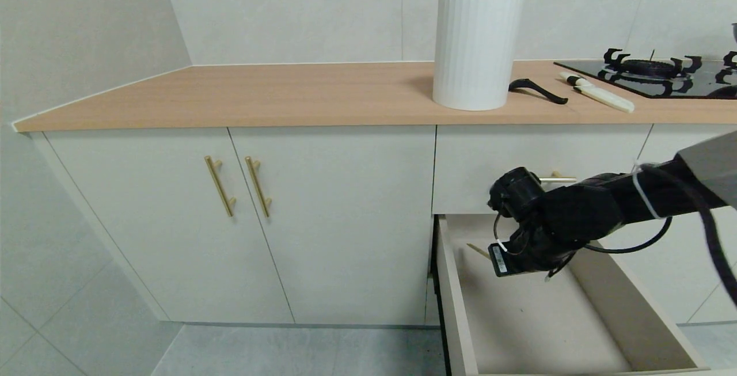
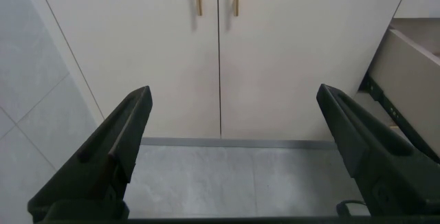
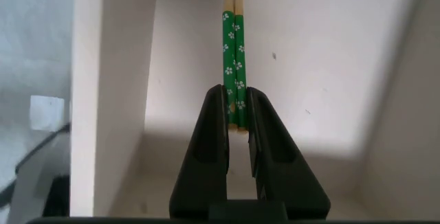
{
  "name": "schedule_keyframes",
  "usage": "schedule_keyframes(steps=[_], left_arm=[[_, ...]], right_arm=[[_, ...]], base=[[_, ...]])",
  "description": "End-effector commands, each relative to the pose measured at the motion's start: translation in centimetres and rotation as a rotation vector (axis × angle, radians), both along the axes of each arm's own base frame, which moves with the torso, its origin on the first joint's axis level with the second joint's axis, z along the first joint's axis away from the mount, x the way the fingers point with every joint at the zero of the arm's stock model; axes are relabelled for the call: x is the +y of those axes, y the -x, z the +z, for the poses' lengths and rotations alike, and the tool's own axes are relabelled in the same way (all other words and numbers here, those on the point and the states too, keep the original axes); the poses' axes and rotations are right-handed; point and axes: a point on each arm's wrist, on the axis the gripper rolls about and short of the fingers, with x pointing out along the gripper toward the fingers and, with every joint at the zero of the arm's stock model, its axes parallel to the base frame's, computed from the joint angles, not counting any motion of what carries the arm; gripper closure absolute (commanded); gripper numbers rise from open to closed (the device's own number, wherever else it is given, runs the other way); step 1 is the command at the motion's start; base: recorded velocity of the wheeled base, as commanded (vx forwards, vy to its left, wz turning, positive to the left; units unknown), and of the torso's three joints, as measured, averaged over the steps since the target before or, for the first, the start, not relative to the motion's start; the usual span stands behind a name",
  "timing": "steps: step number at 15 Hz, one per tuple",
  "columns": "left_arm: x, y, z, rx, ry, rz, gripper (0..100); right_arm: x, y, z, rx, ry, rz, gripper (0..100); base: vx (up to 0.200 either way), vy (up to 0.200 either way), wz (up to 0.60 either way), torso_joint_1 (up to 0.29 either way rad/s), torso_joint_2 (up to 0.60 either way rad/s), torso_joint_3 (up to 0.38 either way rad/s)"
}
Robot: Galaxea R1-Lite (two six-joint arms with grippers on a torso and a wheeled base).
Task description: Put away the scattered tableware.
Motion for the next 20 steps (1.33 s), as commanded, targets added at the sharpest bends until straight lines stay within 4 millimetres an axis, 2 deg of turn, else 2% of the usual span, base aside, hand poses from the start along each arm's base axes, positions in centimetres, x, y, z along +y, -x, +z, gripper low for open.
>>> schedule_keyframes(steps=[1, 9, 11, 13, 20], left_arm=[[0.0, 0.0, 0.0, 0.001, 0.000, 0.000, 0], [0.0, 0.0, 0.0, 0.001, 0.000, 0.000, 0], [0.0, 0.0, 0.0, 0.001, 0.000, 0.000, 0], [0.0, 0.0, 0.0, 0.001, 0.000, 0.000, 0], [0.0, 0.0, 0.0, 0.001, 0.000, 0.000, 0]], right_arm=[[0.7, -1.3, -2.8, 0.049, 0.022, -0.005, 100], [1.1, -2.2, -8.4, 0.159, 0.081, -0.011, 100], [1.4, -2.6, -11.0, 0.199, 0.114, -0.011, 100], [1.6, -2.6, -12.5, 0.215, 0.154, -0.014, 100], [1.8, -2.9, -13.2, 0.213, 0.165, -0.021, 100]], base=[[0.000, 0.000, 0.00, 0.000, 0.00, 0.000], [0.000, 0.000, 0.00, 0.000, 0.00, 0.000], [0.000, 0.000, 0.00, 0.000, 0.00, 0.000], [0.000, 0.000, 0.00, 0.000, 0.00, 0.000], [0.000, 0.000, 0.00, 0.000, 0.00, 0.000]])
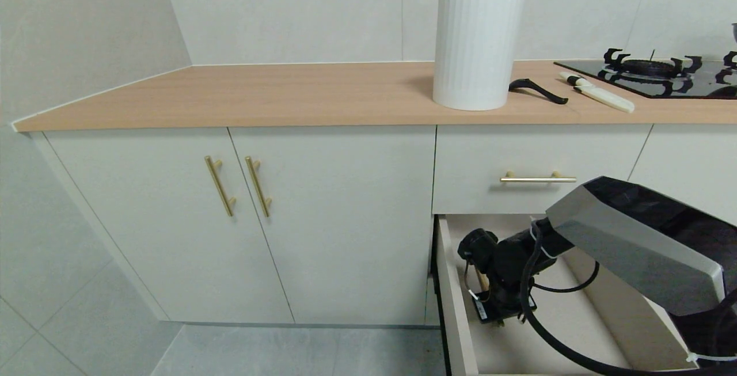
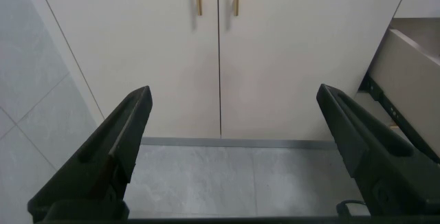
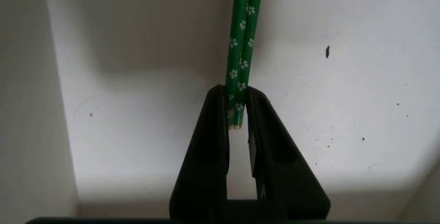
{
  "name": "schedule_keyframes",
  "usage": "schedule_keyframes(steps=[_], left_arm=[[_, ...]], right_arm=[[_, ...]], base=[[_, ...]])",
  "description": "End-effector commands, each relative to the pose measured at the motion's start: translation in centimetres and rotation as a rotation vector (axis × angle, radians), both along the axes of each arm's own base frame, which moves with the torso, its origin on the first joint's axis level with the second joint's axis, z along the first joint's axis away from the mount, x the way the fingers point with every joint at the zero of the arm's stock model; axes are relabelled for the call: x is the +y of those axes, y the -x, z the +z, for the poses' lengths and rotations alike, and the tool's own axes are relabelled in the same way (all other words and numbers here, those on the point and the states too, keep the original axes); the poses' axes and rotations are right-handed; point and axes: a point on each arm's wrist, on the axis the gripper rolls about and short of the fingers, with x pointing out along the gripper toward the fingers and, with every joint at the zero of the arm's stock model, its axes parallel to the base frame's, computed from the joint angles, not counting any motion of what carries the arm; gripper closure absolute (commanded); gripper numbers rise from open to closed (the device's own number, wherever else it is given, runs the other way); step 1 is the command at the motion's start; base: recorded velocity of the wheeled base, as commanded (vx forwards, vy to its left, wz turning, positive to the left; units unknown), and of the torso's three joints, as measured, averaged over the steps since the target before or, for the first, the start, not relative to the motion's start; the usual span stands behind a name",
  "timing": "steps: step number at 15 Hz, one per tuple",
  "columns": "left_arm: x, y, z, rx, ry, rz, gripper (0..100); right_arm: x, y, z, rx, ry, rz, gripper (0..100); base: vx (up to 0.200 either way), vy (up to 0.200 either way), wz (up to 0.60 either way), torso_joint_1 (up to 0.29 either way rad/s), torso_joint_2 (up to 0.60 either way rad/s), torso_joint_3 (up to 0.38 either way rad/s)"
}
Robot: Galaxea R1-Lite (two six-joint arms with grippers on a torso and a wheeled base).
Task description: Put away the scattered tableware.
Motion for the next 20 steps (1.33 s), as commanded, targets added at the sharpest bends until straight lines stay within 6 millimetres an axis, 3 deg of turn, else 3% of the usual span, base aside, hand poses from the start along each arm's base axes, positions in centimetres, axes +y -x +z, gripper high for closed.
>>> schedule_keyframes(steps=[1, 4, 5, 10, 12, 18, 20], left_arm=[[0.0, 0.0, 0.0, 0.001, 0.000, 0.000, 0], [0.0, 0.0, 0.0, 0.001, 0.000, 0.000, 0], [0.0, 0.0, 0.0, 0.001, 0.000, 0.000, 0], [0.0, 0.0, 0.0, 0.001, 0.000, 0.000, 0], [0.0, 0.0, 0.0, 0.001, 0.000, 0.000, 0], [0.0, 0.0, 0.0, 0.001, 0.000, 0.000, 0], [0.0, 0.0, 0.0, 0.001, 0.000, 0.000, 0]], right_arm=[[0.0, 0.0, -0.2, 0.003, 0.002, 0.000, 100], [0.0, 0.0, -0.2, 0.004, 0.004, 0.000, 100], [0.0, 0.0, -0.2, 0.004, 0.004, 0.000, 0], [0.0, 0.0, -0.1, 0.000, 0.006, 0.001, 0], [-0.1, 0.0, 0.8, -0.029, 0.017, -0.006, 0], [-1.2, 0.4, 8.9, -0.295, 0.072, -0.079, 0], [-3.1, 1.3, 13.7, -0.391, 0.035, -0.122, 0]], base=[[0.000, 0.000, 0.00, 0.000, 0.00, 0.000], [0.000, 0.000, 0.00, 0.000, 0.00, 0.000], [0.000, 0.000, 0.00, 0.000, 0.00, 0.000], [0.000, 0.000, 0.00, 0.000, 0.00, 0.000], [0.000, 0.000, 0.00, 0.000, 0.00, 0.000], [0.000, 0.000, 0.00, 0.000, 0.00, 0.000], [0.000, 0.000, 0.00, 0.000, 0.00, 0.000]])
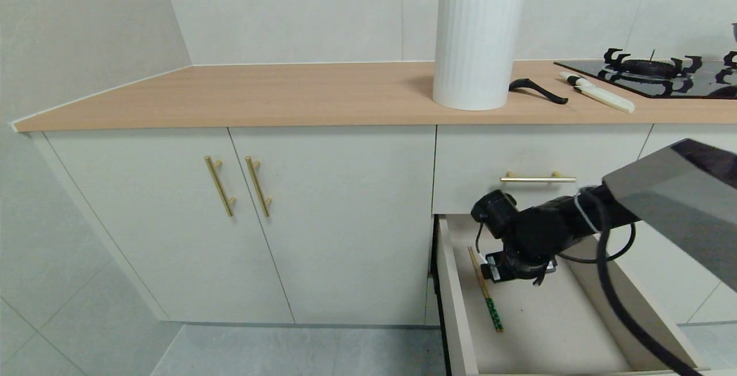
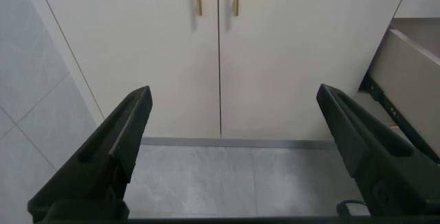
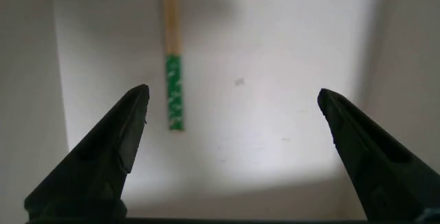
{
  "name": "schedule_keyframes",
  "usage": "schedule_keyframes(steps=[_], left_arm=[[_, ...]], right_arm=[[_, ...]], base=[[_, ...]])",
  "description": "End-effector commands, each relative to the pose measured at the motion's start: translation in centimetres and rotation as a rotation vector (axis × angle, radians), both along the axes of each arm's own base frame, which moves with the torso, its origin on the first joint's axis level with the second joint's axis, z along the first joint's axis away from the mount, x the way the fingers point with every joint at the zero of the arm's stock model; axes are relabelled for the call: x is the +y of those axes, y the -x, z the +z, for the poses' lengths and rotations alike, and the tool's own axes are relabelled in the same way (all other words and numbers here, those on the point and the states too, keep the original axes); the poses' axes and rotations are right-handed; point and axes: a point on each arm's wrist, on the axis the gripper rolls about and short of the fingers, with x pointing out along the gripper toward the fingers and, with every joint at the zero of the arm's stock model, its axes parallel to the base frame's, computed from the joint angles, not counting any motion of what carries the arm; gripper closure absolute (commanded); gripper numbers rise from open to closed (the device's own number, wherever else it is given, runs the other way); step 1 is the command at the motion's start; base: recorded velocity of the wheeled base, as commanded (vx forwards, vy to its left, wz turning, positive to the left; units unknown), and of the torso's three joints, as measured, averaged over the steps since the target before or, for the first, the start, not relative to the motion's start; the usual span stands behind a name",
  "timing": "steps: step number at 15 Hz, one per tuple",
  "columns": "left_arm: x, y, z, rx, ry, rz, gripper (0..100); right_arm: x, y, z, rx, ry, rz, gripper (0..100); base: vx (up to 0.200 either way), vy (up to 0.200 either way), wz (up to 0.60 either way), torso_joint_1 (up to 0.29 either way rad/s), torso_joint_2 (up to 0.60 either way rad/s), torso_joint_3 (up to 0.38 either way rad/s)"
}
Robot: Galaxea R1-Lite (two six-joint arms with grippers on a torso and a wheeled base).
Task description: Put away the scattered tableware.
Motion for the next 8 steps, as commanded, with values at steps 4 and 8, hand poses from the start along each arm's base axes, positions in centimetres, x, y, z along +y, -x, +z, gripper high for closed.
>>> schedule_keyframes(steps=[4, 8], left_arm=[[0.0, 0.0, 0.0, 0.001, 0.000, 0.002, 0], [0.0, 0.0, 0.0, 0.001, 0.000, 0.000, 0]], right_arm=[[-3.6, 2.2, 10.2, -0.240, -0.099, -0.064, 0], [-6.0, 2.1, 13.1, -0.382, -0.148, -0.123, 0]], base=[[0.000, 0.000, 0.00, 0.000, 0.00, 0.000], [0.000, 0.000, 0.00, 0.000, 0.00, 0.000]])
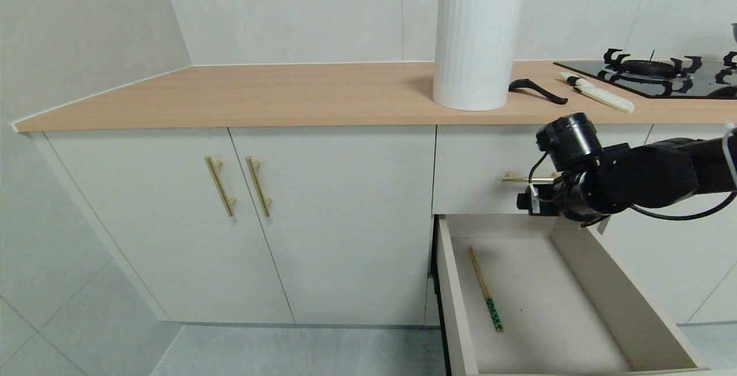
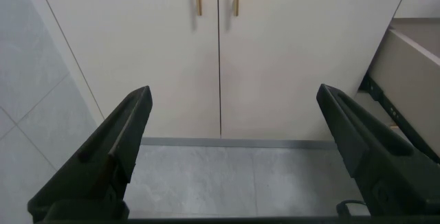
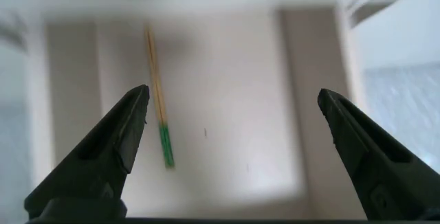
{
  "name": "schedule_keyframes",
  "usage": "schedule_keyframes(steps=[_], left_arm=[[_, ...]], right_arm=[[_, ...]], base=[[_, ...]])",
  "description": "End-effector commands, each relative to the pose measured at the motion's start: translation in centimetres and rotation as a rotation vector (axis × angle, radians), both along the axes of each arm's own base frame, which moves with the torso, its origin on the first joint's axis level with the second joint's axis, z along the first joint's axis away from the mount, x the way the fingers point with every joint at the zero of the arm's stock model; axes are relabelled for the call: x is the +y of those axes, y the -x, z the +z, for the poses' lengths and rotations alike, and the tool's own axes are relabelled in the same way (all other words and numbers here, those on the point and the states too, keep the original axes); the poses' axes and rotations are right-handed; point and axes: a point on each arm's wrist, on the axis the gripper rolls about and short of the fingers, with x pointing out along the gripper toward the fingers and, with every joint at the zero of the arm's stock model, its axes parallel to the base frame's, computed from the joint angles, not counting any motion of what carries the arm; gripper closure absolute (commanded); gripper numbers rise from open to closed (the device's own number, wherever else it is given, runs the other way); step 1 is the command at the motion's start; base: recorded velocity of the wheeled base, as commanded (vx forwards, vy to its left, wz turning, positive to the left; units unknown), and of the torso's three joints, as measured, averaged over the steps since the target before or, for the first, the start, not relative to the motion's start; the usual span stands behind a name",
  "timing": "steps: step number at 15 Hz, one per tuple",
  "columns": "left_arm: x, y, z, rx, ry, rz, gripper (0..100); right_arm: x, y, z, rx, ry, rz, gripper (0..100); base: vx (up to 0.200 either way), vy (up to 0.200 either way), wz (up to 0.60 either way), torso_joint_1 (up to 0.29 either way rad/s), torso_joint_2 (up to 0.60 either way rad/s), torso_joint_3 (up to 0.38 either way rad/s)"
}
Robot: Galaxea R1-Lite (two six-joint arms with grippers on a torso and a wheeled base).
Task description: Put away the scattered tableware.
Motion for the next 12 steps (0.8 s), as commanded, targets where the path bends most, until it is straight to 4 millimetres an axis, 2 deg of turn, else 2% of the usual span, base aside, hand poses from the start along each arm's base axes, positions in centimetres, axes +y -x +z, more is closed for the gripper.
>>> schedule_keyframes(steps=[1, 6, 10, 12], left_arm=[[0.0, 0.0, 0.0, 0.001, 0.000, 0.000, 0], [0.0, 0.0, 0.0, 0.001, 0.000, 0.000, 0], [0.0, 0.0, 0.0, 0.001, 0.000, 0.000, 0], [0.0, 0.0, 0.0, 0.001, 0.000, 0.002, 0]], right_arm=[[-1.1, 0.5, 1.7, -0.049, -0.018, -0.023, 0], [-2.7, 1.0, 3.3, -0.119, -0.078, -0.018, 0], [-4.2, 2.9, 5.2, -0.203, -0.130, 0.097, 0], [-5.0, 3.3, 5.2, -0.238, -0.119, 0.139, 0]], base=[[0.000, 0.000, 0.00, 0.000, 0.00, 0.000], [0.000, 0.000, 0.00, 0.006, -0.02, -0.010], [0.000, 0.000, 0.00, 0.088, -0.27, -0.254], [0.000, 0.000, 0.00, 0.183, -0.56, -0.298]])
